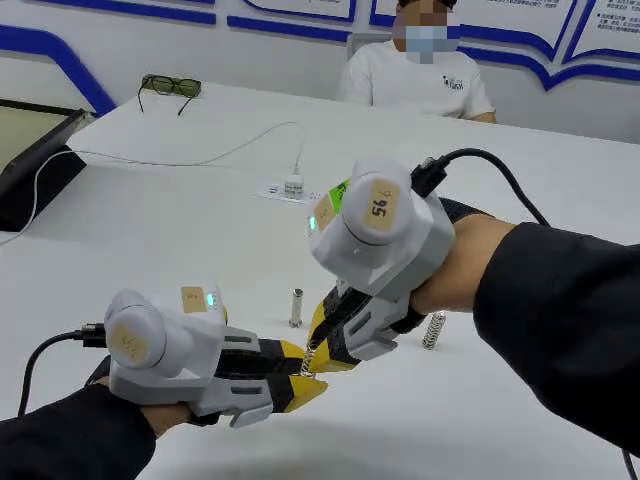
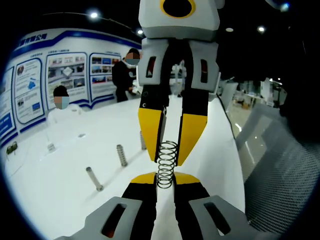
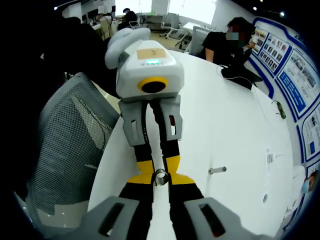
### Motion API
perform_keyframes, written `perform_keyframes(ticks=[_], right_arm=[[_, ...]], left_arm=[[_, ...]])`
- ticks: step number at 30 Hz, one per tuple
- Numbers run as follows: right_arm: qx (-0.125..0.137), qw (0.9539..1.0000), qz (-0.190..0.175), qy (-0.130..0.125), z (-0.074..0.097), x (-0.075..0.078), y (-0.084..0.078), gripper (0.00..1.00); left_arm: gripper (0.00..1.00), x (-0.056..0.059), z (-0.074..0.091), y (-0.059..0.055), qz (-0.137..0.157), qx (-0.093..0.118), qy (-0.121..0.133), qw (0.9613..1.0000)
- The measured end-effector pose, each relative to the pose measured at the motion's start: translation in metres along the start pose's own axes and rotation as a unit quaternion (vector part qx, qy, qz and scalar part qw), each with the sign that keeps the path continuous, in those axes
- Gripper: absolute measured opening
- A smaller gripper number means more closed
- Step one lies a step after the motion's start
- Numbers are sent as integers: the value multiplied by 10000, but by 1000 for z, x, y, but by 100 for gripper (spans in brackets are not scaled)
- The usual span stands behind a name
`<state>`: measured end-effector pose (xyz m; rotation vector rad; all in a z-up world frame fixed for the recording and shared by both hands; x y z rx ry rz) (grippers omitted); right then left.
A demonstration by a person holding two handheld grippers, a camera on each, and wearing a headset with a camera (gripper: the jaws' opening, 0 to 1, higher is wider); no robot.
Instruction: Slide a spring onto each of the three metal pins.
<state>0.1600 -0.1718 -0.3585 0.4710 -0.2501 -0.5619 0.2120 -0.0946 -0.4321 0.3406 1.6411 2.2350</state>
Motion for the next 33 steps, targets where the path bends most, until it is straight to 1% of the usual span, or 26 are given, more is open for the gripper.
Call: perform_keyframes(ticks=[8,15,20,25,33], right_arm=[[-37,10000,-39,36,-1,3,-2,12],[-52,9999,-92,-2,2,8,-4,12],[-110,9998,-146,-32,1,14,-8,12],[-119,9996,-216,-98,3,21,-10,12],[-144,9993,-286,-194,7,36,-11,12]], left_arm=[[21,0,0,-4,126,-10,69,9999],[28,-4,4,-8,244,-1,181,9995],[34,-6,5,-12,362,-4,268,9990],[38,-7,6,-15,433,-20,320,9985],[42,-9,9,-17,522,19,394,9979]])
Point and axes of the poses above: the centre of the closed fingertips' face, and the gripper's own axes: z roughly backward along the fingers, x roughly to its right, y roughly out of its top, the point moved 9 cm from there along z, roughly backward along the fingers, and after that the axes turned 2 degrees about x, right-handed, at the moved point
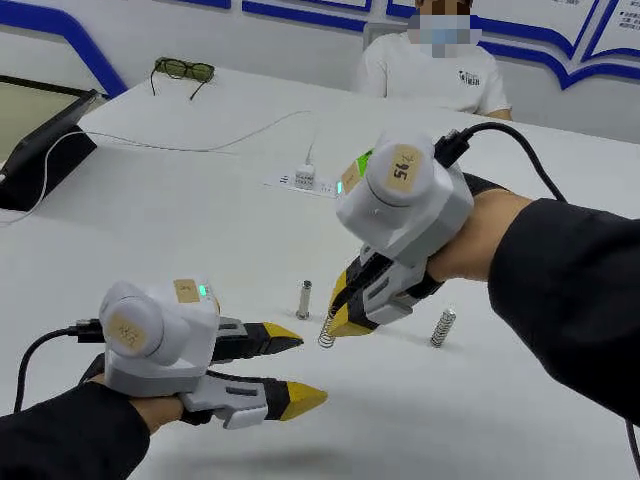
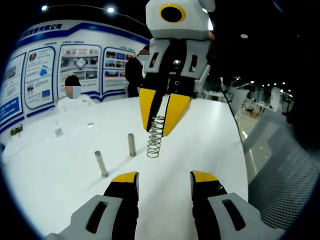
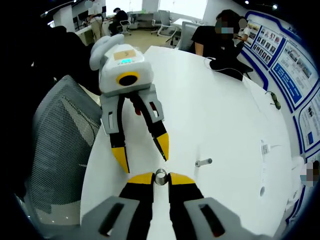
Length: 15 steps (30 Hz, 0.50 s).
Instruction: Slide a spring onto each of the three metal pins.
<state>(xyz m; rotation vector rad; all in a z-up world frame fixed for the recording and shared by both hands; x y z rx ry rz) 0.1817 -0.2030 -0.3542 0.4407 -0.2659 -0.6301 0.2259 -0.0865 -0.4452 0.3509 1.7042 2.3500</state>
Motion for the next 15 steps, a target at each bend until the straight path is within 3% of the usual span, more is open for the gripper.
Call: perform_keyframes(ticks=[15], right_arm=[[14,9997,-119,-199,-1,35,5,12]], left_arm=[[52,-5,4,-9,164,-7,172,9997]])
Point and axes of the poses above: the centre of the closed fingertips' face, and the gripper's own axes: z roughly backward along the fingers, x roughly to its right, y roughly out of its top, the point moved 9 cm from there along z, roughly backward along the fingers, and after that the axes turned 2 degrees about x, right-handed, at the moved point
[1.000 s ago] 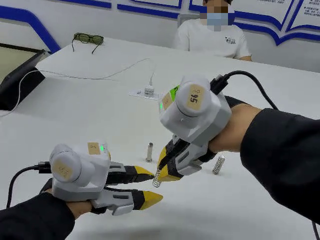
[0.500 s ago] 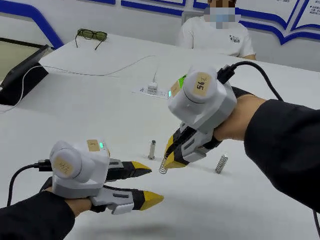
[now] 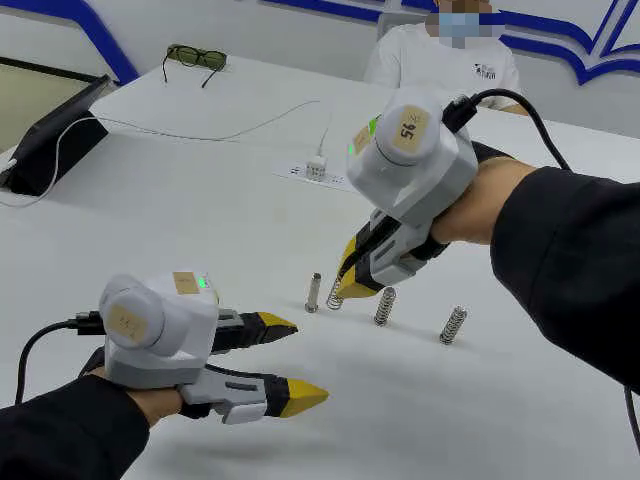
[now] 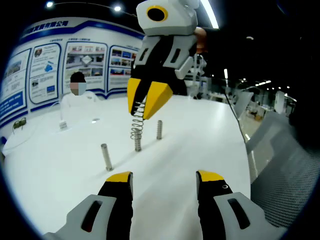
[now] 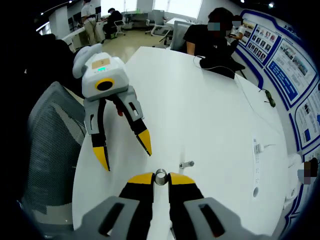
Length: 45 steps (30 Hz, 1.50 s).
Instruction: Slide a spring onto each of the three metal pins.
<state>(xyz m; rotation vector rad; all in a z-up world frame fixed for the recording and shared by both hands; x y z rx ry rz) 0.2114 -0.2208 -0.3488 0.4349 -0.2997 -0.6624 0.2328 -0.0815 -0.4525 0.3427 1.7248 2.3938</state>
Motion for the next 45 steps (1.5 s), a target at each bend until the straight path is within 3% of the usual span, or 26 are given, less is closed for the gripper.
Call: perform_keyframes(ticks=[18,45], right_arm=[[-33,9993,-271,-257,-22,39,1,12],[-255,9984,-495,-110,-47,49,-6,12]], left_arm=[[57,-10,7,-5,128,9,151,9998],[58,-15,9,-17,314,-20,207,9993]])
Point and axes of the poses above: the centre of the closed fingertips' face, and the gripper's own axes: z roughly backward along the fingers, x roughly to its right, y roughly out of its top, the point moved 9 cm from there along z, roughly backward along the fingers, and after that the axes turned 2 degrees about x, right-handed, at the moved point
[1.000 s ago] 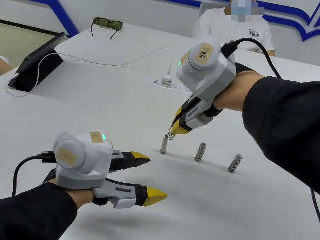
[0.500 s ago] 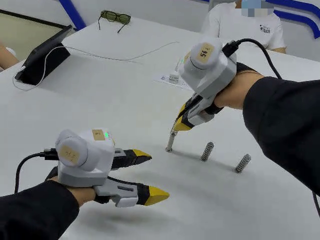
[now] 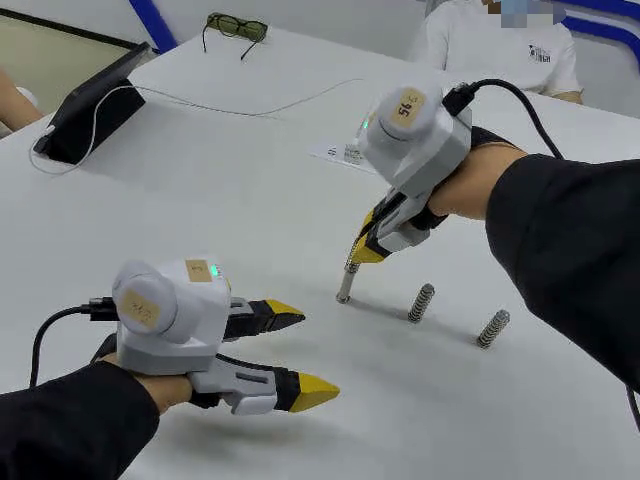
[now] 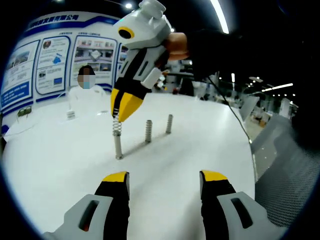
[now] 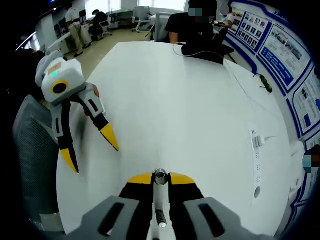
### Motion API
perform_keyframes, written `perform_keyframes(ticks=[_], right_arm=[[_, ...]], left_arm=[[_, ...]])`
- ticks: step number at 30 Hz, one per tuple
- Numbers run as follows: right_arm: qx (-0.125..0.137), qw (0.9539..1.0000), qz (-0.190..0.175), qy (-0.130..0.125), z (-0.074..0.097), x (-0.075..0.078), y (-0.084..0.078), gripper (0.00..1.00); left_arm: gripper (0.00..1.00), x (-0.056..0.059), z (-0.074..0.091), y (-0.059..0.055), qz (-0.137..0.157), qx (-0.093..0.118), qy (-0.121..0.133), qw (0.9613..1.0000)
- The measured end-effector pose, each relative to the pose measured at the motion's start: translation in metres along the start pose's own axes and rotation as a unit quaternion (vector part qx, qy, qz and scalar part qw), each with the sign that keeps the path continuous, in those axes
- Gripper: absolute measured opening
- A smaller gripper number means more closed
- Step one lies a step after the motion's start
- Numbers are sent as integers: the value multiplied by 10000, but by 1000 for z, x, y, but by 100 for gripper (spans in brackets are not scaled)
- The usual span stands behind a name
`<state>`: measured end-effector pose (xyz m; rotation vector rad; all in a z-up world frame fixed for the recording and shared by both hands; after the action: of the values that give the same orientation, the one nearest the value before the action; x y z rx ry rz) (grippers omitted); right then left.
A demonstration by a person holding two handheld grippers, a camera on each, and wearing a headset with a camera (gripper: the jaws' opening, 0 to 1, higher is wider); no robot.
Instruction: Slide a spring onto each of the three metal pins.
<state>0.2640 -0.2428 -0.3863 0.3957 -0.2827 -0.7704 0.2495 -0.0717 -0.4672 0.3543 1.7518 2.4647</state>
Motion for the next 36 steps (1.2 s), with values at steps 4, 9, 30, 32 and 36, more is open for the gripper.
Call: perform_keyframes(ticks=[4,9,30,32,36], right_arm=[[-40,10000,-46,35,-5,0,-2,12],[-94,9999,-83,54,-12,-1,-2,12],[-207,9993,-259,169,-41,-2,-13,12],[-214,9993,-254,173,-42,-2,-14,12],[-161,9992,-311,185,-43,-2,-13,12]], left_arm=[[57,0,0,0,19,-2,-6,10000],[57,1,0,-1,31,0,-14,10000],[56,-4,0,-4,118,-10,42,9999],[56,-4,0,-4,121,-11,53,9999],[56,-5,1,-5,132,-10,73,9999]])
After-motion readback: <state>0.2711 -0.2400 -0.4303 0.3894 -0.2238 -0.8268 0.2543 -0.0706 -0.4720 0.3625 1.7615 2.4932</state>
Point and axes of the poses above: the centre of the closed fingertips' face, and the gripper's own axes: z roughly backward along the fingers, x roughly to its right, y roughly out of its top, the point moved 9 cm from there along z, roughly backward along the fingers, and after that the axes turned 2 degrees about x, right-handed, at the moved point
